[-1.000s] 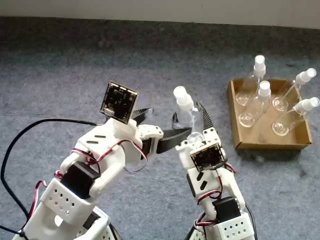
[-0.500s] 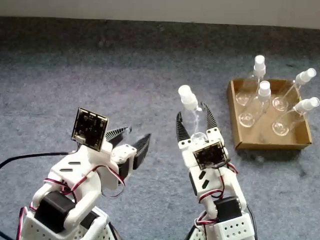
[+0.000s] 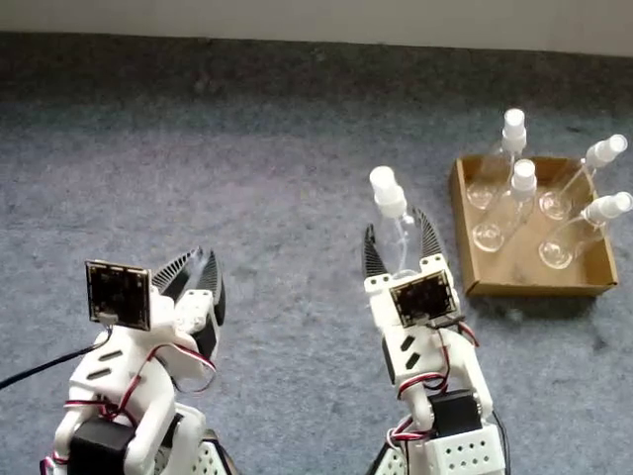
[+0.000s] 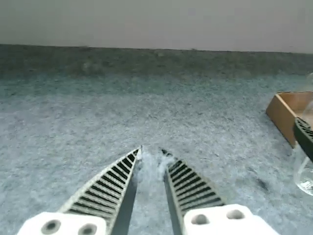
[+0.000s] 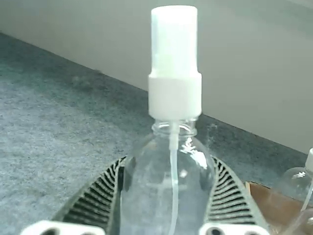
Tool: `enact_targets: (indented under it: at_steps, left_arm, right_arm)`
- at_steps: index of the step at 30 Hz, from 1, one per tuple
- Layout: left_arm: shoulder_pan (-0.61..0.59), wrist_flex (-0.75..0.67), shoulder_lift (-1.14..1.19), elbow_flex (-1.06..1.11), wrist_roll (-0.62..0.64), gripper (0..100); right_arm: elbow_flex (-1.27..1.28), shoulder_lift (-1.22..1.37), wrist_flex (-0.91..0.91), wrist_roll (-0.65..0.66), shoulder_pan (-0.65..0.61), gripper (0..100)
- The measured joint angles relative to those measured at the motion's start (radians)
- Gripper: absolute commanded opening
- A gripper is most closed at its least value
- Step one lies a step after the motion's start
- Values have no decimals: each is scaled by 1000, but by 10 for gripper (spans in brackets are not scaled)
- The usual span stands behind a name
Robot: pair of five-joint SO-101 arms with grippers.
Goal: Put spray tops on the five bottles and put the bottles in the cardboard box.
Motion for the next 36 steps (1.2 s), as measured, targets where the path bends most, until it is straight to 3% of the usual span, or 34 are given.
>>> enact_targets:
  at_steps: [13, 27, 36]
  left_arm:
    - [-253, 0, -11, 190, -5, 5]
    - [-264, 0, -11, 491, -5, 7]
    - [-264, 2, -11, 496, -5, 7]
  right_arm:
    - [0, 0, 51, 0, 6, 120]
    - [0, 0, 130, 2, 23, 120]
    - [0, 0, 133, 2, 241, 120]
